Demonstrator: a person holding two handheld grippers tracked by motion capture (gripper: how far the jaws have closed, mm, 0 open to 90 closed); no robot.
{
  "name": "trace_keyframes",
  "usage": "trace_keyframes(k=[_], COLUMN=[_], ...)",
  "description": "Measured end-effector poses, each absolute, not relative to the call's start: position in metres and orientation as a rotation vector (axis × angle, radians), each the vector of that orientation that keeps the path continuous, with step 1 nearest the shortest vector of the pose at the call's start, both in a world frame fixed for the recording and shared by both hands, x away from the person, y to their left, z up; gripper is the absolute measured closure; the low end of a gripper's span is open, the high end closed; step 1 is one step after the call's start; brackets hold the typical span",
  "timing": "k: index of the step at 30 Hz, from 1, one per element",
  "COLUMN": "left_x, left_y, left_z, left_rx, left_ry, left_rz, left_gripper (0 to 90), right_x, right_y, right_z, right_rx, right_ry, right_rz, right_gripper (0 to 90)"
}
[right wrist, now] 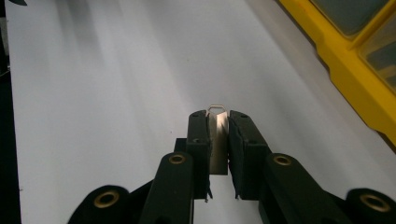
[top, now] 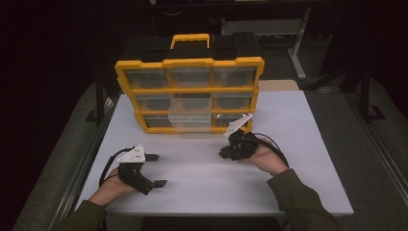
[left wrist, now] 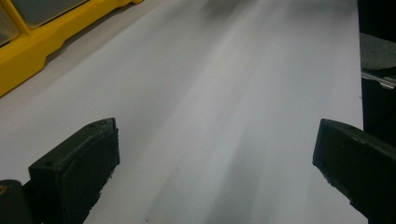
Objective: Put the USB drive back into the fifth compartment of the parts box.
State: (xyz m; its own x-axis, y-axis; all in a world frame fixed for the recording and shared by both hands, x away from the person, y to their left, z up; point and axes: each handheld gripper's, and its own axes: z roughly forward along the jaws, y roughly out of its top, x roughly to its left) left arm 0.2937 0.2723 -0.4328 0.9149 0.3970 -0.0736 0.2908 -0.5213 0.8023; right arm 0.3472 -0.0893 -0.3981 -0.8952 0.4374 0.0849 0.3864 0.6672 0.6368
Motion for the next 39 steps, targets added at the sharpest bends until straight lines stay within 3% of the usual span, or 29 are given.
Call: trace_keyframes(k=[39], left_x=[0.294], left_y=[0.273], left_z=[-0.434], left_rx=[2.147], left_ry=[0.506], left_rz=[0.145], left_gripper=[0.0], right_x=[0.362], right_y=[-0.096], right_z=[-0.327], right_rx=[0.631], right_ry=[2.751], right_rz=[1.128], right_gripper=[77.7])
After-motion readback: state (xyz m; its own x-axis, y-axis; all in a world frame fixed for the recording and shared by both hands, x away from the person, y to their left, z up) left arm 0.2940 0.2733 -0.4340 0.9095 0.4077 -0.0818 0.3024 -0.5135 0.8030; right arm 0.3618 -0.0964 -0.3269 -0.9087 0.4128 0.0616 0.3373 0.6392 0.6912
